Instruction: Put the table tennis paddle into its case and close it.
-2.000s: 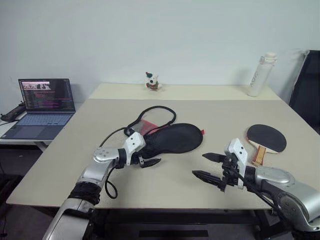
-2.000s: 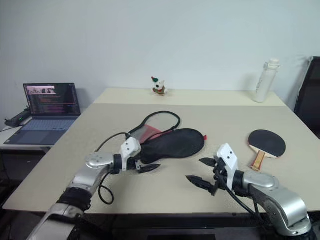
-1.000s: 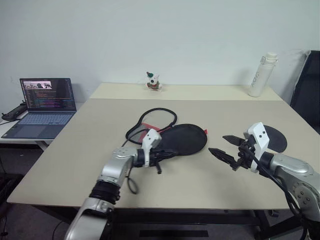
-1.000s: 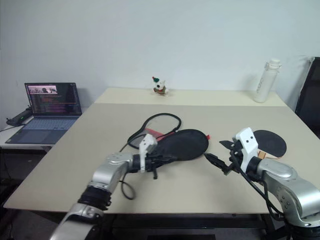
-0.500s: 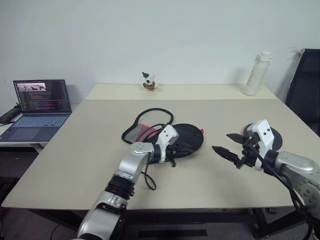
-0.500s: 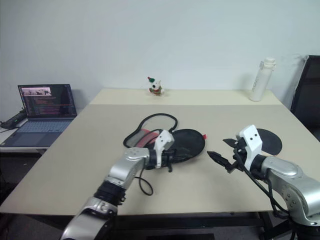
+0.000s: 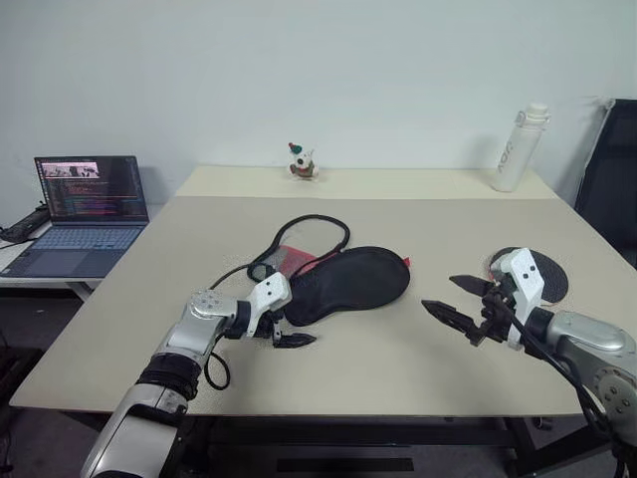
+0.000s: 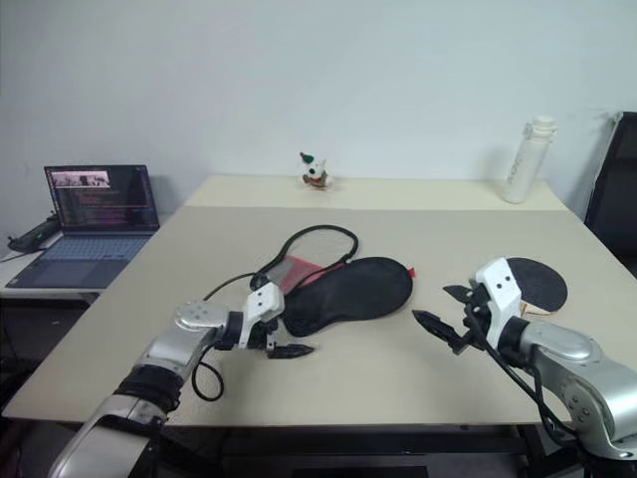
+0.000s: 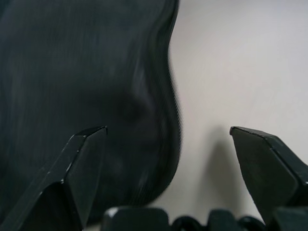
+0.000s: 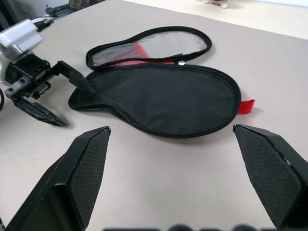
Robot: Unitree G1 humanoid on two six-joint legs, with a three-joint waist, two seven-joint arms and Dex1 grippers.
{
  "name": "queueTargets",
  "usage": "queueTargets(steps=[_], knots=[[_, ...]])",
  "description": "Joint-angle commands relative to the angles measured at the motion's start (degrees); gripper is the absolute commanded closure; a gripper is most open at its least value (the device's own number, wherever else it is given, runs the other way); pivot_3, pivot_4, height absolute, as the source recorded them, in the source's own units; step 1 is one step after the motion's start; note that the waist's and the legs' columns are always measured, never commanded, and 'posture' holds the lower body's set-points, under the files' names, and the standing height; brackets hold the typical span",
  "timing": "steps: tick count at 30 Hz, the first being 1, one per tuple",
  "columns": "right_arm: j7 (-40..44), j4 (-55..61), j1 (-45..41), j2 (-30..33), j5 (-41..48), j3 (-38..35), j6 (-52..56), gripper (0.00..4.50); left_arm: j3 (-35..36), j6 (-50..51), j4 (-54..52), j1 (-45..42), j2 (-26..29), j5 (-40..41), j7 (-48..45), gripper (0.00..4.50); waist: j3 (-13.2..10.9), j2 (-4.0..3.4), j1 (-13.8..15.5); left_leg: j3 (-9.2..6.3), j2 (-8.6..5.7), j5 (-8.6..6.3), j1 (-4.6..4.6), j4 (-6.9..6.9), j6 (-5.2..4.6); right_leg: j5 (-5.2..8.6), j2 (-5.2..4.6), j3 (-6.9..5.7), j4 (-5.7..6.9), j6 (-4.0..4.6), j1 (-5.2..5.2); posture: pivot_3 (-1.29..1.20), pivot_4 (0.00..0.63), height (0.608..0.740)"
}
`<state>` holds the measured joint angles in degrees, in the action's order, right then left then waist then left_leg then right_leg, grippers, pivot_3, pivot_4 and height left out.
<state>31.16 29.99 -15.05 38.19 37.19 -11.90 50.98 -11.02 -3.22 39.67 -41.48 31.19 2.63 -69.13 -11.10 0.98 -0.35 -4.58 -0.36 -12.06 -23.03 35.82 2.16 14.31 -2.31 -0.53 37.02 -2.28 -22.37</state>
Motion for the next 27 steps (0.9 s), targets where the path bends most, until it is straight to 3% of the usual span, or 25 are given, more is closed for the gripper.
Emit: queueTargets(steps=[1, 4, 7, 18, 23, 27], knots=[[0.6, 0.5, -0.2, 0.3, -0.1, -0.3, -1.9, 0.0, -0.6, -4.4, 3.1, -2.9, -1.5, -2.0, 1.5, 0.01, 0.0, 0.0, 0.3, 0.0, 0.0, 0.0, 0.0, 0.0, 0.0, 0.0, 0.0, 0.0, 0.0, 0.0, 0.0, 0.0, 0.15, 0.74], [0.7, 0.6, 0.0, 0.5, -0.2, -0.3, -2.2, 0.0, -0.8, -5.9, 5.1, -3.5, -2.6, -2.8, 0.8, 0.01, 0.0, 0.0, 0.3, 0.0, -0.01, 0.0, 0.01, 0.02, 0.0, 0.0, 0.0, 0.0, 0.03, -0.01, 0.01, 0.0, 0.15, 0.74], [1.0, 1.4, 0.5, 0.6, 0.5, -1.1, -2.2, 0.0, -0.3, -5.4, 5.5, -3.9, -3.5, -2.0, -0.7, 0.59, 0.0, 0.0, 0.3, 0.0, 0.0, 0.0, 0.02, 0.01, 0.0, 0.0, 0.0, 0.0, 0.04, -0.01, 0.01, 0.0, 0.15, 0.74], [9.8, 7.0, 1.9, 4.3, 6.9, -0.6, -3.2, 0.0, 1.1, -0.5, 3.4, -3.7, -4.3, -0.5, -2.5, 4.49, 0.0, 0.01, 0.2, -0.01, 0.01, 0.0, 0.04, 0.03, 0.0, -0.01, 0.01, -0.02, 0.06, -0.01, 0.02, 0.0, 0.15, 0.74], [9.9, 6.7, 1.3, 4.6, 6.9, -0.1, -3.3, 0.0, 1.9, 5.8, -2.1, -2.5, -5.2, 2.0, -2.2, 4.49, 0.0, 0.01, 0.2, -0.01, 0.01, 0.0, 0.03, 0.02, 0.0, 0.0, 0.01, -0.02, 0.05, -0.01, 0.02, 0.0, 0.15, 0.74], [10.8, 5.8, 1.6, 5.1, 6.4, -0.4, -3.7, 0.0, 2.4, 15.6, -10.1, -1.3, -9.9, 4.6, 2.8, 4.49, 0.0, 0.01, 0.4, -0.03, 0.0, 0.0, 0.0, 0.04, 0.0, -0.01, -0.01, -0.02, 0.03, -0.02, 0.02, 0.0, 0.15, 0.74]])
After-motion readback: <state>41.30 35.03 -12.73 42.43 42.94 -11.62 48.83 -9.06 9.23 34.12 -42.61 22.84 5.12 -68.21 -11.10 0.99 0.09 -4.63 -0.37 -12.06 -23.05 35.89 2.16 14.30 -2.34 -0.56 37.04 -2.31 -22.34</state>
